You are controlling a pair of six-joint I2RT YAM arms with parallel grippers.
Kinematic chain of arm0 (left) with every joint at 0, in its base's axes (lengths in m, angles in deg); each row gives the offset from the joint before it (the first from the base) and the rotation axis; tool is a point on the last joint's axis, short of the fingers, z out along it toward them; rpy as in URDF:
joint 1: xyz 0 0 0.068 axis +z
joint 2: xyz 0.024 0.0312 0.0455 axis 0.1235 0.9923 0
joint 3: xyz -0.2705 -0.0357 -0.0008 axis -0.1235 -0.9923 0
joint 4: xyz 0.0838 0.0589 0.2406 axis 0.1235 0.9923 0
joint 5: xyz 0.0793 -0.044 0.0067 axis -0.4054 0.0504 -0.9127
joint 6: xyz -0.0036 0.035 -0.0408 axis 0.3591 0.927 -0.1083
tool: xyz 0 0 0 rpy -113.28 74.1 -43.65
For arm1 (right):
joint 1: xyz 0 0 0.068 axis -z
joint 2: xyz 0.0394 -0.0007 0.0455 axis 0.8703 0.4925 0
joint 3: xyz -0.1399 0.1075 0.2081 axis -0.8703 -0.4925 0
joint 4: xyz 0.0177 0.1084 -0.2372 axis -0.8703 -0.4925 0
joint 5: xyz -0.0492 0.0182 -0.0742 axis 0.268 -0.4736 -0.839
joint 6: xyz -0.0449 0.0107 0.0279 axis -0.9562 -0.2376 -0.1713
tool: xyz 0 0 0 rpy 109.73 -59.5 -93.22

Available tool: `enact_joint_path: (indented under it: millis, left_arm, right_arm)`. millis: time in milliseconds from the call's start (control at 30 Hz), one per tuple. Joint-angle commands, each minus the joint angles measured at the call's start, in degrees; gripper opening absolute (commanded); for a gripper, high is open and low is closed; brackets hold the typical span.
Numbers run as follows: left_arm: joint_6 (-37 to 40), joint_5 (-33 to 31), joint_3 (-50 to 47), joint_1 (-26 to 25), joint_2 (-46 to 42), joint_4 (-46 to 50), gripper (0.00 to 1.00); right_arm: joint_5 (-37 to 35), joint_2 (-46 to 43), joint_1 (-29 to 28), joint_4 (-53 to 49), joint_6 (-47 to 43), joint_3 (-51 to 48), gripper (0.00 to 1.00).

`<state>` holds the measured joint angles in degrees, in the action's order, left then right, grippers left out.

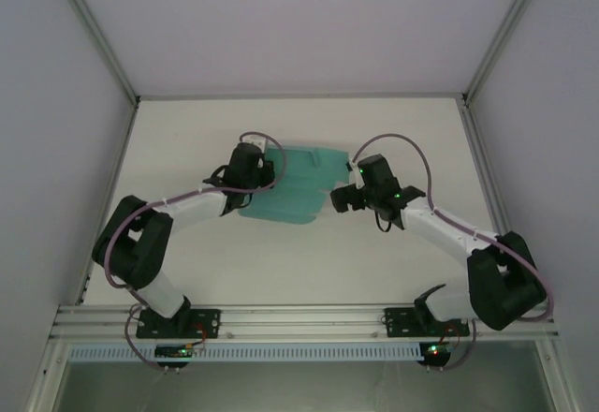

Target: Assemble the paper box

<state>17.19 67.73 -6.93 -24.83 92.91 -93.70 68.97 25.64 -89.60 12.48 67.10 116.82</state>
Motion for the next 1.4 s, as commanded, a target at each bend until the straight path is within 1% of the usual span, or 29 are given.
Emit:
enact_joint_path:
  millis: [0, 167, 333, 400, 500, 633, 700, 767, 1033, 1133, 1200, 1300, 1367]
  left_arm:
    - [0.8, 1.7, 1.8, 0.2, -1.5, 1.4, 0.00]
    - [2.8, 3.5, 1.3, 0.3, -1.2, 0.9, 0.00]
    - [5.2, 3.6, 0.8, 0.2, -0.6, 1.4, 0.00]
    - [5.0, 3.2, 0.9, 0.5, -0.5, 1.9, 0.00]
    - [4.9, 4.7, 0.9, 1.0, -0.3, 1.6, 0.00]
    - [6.1, 8.6, 0.9, 1.0, -0.1, 0.4, 0.00]
    - [6.3, 10.2, 1.1, 1.0, 0.2, 0.5, 0.00]
    - [6.2, 10.7, 1.3, 0.9, 0.4, 0.6, 0.00]
    - [5.7, 10.8, 1.6, 0.4, 1.0, 1.2, 0.00]
    - [5.0, 10.2, 1.9, 0.2, 1.1, 1.3, 0.00]
    - [4.7, 9.8, 2.3, 0.0, 1.3, 1.7, 0.00]
    - [3.9, 8.1, 2.8, 0.0, 1.6, 2.6, 0.00]
    - [3.3, 6.9, 3.1, 0.0, 1.8, 3.2, 0.00]
  right_arm:
    - [3.5, 1.7, 0.5, 0.1, 1.3, 0.9, 0.99]
    - [2.1, 3.6, 0.9, 3.2, 1.3, 3.7, 0.99]
    - [1.9, 3.0, 1.1, 1.2, -1.7, 5.4, 0.99]
    - [2.2, 2.4, 1.1, 0.2, -2.6, 5.2, 0.99]
    - [2.1, 1.1, 1.4, -0.2, -3.7, 3.9, 0.99]
    - [4.8, 0.6, 1.6, 4.3, -5.0, 1.9, 0.99]
    - [4.7, 1.5, 1.2, 7.9, -7.7, 2.0, 0.99]
    - [4.4, 3.0, 0.2, 10.5, -8.3, 2.5, 0.99]
    - [-5.6, 8.7, -2.4, 18.2, -8.6, 6.7, 0.99]
    - [-11.0, 10.9, -4.1, 19.3, -8.5, 8.1, 0.99]
    - [-16.1, 12.5, -5.4, 19.6, -8.4, 9.0, 0.99]
    - [-19.7, 13.4, -6.4, 18.4, -7.9, 9.9, 0.99]
    - [-19.8, 12.7, -6.7, 17.6, -7.1, 9.6, 0.99]
